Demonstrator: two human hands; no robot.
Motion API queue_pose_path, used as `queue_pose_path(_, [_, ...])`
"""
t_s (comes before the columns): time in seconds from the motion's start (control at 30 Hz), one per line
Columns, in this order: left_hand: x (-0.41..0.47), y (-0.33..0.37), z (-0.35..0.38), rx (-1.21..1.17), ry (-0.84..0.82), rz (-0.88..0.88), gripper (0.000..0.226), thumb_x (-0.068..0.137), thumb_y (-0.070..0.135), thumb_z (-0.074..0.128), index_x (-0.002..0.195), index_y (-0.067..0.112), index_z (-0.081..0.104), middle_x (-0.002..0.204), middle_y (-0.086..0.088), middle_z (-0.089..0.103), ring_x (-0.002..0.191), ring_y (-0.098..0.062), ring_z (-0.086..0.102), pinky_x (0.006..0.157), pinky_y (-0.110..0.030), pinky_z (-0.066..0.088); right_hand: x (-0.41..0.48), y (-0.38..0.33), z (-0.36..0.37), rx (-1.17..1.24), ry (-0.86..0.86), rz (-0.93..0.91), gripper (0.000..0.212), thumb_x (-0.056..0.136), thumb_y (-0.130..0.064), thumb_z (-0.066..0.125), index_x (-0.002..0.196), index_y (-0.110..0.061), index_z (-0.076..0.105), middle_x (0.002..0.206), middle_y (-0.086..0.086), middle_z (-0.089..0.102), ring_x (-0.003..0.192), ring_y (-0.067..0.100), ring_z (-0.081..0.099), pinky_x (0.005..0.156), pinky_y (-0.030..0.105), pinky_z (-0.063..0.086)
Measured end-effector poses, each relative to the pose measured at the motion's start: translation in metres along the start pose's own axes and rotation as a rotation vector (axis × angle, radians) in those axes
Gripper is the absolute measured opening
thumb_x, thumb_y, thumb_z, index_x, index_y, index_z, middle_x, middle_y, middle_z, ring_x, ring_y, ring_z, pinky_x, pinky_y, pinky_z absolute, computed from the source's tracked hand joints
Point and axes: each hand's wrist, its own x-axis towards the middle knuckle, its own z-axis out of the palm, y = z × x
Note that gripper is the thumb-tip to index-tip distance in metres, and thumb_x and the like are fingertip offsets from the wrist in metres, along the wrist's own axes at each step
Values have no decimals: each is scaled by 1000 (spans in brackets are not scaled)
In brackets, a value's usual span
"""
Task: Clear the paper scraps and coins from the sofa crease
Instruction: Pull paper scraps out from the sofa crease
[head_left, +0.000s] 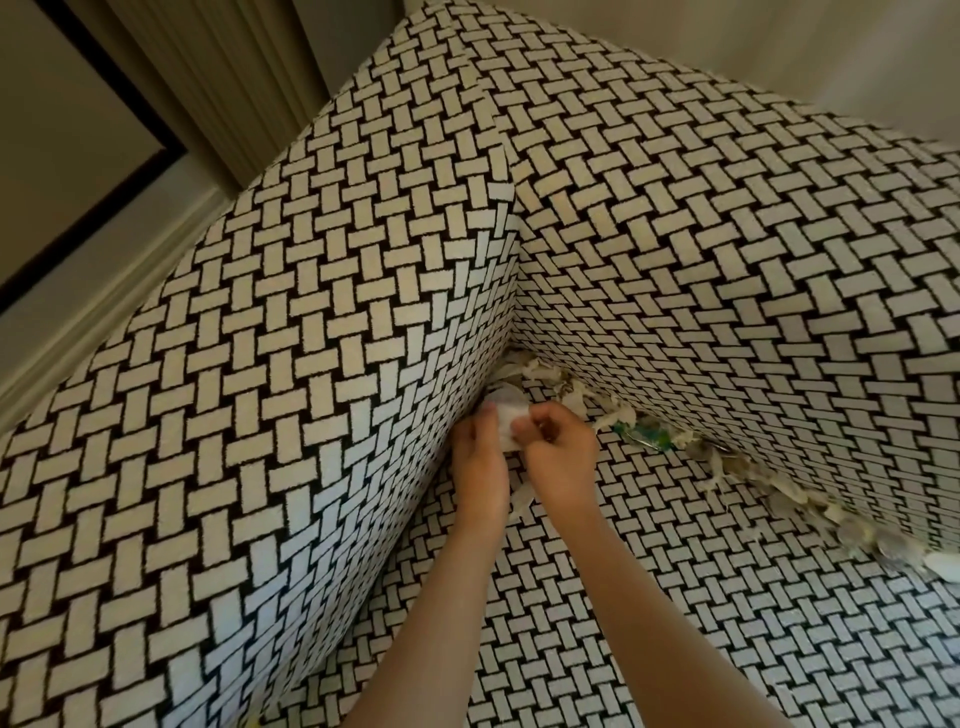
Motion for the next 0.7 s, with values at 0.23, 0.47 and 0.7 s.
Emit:
queue_pose_path(0.23, [2, -2, -11, -403, -214, -276, 15, 90, 28, 50, 96, 17, 59, 87, -4, 57, 79, -16, 55, 63, -28, 46, -5, -2, -17, 216, -280, 123, 29, 85, 10, 53, 67, -12, 55, 63, 4, 52, 59, 11, 47, 50, 14, 40])
queue_pose_path(0.47, [1, -2, -18, -529, -173, -320, 32, 93, 36, 44, 71, 14, 52, 60, -1, 55, 56, -11, 56, 58, -24, 47, -24, -7, 7, -9, -227, -55, 30, 78, 4, 64, 86, -24, 56, 77, -9, 61, 71, 4, 59, 68, 15, 51])
queue_pose_path(0.7, [2, 10, -6, -447, -6, -442, 26, 90, 10, 43, 64, 14, 43, 51, 0, 42, 40, -11, 40, 37, -13, 36, -34, -5, 3, 160, 27, -94, 20, 93, -3, 47, 94, -20, 58, 99, 1, 59, 79, 5, 57, 72, 20, 51])
